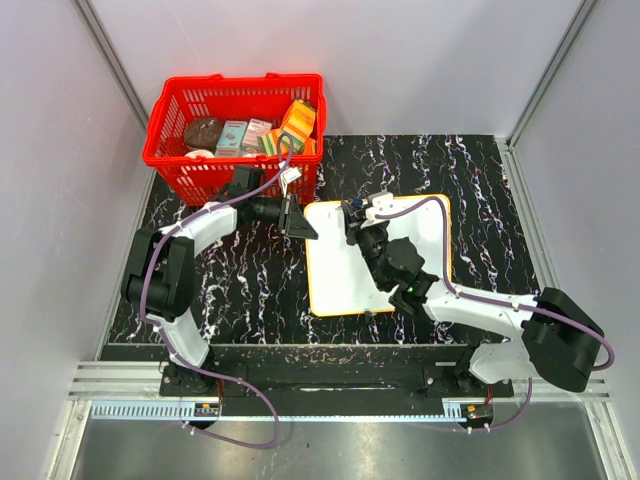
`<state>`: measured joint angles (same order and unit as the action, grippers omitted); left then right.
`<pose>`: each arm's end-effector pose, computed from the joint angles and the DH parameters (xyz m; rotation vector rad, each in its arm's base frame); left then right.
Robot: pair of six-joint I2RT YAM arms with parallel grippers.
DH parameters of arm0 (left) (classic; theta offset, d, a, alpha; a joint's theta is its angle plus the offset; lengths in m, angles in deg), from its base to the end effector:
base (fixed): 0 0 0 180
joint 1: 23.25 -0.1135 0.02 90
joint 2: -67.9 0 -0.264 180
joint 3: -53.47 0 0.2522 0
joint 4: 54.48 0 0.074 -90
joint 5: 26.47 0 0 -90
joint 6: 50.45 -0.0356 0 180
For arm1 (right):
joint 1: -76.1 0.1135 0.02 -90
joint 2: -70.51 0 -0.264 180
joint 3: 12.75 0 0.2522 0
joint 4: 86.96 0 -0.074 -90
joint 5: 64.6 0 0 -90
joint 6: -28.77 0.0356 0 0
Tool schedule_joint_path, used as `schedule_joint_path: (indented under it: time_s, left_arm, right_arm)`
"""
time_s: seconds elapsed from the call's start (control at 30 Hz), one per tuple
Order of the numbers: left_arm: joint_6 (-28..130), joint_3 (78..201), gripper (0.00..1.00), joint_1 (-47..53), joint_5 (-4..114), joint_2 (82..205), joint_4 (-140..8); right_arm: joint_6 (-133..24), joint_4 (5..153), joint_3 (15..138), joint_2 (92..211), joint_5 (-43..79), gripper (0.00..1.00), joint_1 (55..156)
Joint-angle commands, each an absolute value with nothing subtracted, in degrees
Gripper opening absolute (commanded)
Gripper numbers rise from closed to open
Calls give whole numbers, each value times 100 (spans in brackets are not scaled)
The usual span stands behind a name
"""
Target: Write a sentence on the whiteboard
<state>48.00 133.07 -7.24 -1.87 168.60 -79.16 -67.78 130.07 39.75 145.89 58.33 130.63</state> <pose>0.3431 -0.1321 0.2185 0.7095 2.1331 -1.5520 0.1820 0.2221 0.2963 -0.2327 1.3516 0.3229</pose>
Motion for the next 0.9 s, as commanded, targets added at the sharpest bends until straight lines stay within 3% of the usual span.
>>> schedule_joint_path:
  time_s: [0.0,0.87]
  left_arm:
    - [4289,13367,0,-822,518,16730,-7527]
    - [4289,13359,0,-822,509,16739,-7527]
  right_arm:
    - [-6545,13131,4021,14487,5599,0,12990]
    - [-6404,12973,4206,14857,5634,0,12928]
